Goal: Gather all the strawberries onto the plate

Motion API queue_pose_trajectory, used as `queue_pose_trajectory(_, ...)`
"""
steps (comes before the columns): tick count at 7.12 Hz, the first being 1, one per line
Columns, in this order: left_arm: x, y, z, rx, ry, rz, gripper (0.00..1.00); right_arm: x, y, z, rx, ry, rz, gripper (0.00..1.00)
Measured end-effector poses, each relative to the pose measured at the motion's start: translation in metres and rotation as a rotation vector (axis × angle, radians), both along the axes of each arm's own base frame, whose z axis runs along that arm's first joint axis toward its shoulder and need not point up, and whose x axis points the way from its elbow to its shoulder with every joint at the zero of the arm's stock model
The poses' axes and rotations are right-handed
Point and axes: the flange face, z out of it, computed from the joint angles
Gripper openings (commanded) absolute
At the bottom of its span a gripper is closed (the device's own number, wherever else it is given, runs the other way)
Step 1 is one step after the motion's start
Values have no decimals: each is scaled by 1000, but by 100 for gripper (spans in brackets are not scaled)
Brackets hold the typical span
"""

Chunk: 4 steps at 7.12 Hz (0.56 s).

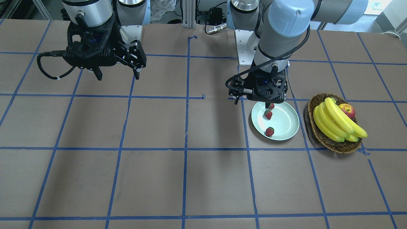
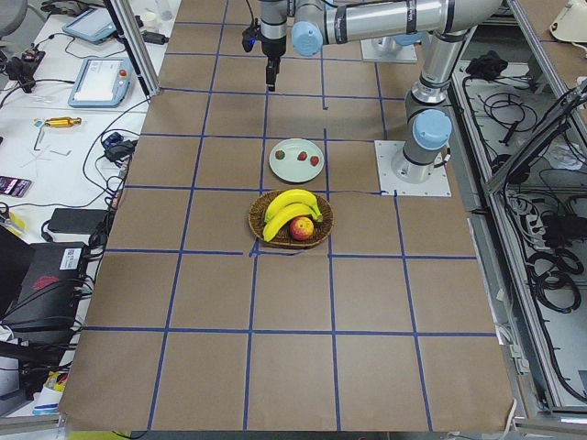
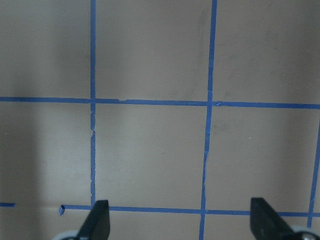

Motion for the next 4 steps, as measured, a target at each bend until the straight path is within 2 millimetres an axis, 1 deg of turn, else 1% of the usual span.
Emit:
queue_pose_trajectory(1,-4,2,42,-15,22,-7,100,-1,0,0,0,5,0,100)
queue_pose_trajectory(2,-1,4,72,-37,32,-10,100,-1,0,0,0,10,0,100)
queue_pose_trajectory(3,4,8,88,-56,33,-3,100,-2,-1,0,-1,13,1,100)
queue_pose_trajectory(4,9,13,92,-63,27,7,100,-4,-2,1,-4,15,0,100)
